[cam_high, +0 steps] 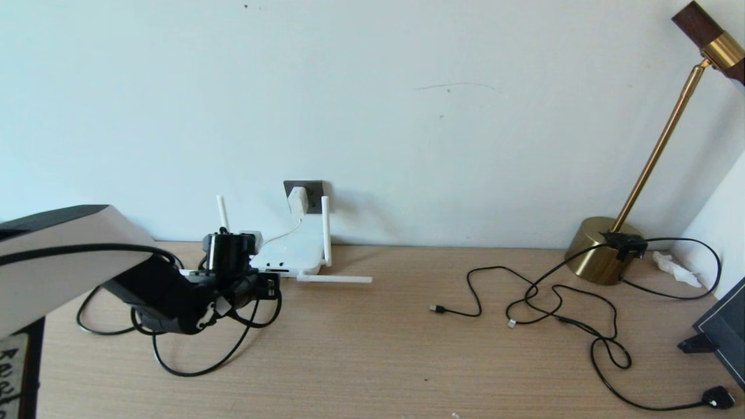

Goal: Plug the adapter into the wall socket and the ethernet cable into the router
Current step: Align cable and router interface

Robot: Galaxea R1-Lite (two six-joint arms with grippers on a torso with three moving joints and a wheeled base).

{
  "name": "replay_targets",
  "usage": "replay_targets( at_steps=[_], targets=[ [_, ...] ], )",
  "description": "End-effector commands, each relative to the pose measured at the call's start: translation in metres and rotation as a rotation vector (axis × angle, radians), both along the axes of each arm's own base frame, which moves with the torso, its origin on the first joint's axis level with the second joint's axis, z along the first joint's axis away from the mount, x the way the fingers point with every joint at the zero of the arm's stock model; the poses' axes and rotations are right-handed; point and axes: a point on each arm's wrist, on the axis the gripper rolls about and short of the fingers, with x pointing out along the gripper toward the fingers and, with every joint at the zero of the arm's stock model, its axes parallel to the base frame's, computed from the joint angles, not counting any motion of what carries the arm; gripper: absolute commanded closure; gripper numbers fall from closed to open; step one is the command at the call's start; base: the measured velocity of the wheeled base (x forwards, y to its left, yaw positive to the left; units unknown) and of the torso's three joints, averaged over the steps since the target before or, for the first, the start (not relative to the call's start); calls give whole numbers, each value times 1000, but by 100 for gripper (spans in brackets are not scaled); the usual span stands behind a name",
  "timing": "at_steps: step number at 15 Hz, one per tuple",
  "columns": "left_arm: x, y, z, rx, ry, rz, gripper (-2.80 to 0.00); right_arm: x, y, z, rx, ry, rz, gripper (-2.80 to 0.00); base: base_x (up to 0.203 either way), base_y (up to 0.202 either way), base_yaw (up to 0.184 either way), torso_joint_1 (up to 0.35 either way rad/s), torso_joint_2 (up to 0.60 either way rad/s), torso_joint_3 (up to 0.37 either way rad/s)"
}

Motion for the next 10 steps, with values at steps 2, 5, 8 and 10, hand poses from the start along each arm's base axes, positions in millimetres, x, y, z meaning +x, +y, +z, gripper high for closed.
replay_targets(
  at_steps=[2,5,8,10],
  targets=[
    [0,-1,1,0,-3,-1,0,0,0,0,-1,0,2,0,0,0,0,0,0,0],
    [0,-1,1,0,-4,-1,0,0,0,0,-1,-1,2,0,0,0,0,0,0,0],
    [0,-1,1,-2,-4,0,0,0,0,0,-1,0,1,0,0,0,0,0,0,0],
    [0,-1,0,-1,-2,0,0,0,0,0,-1,0,2,0,0,0,0,0,0,0]
  ],
)
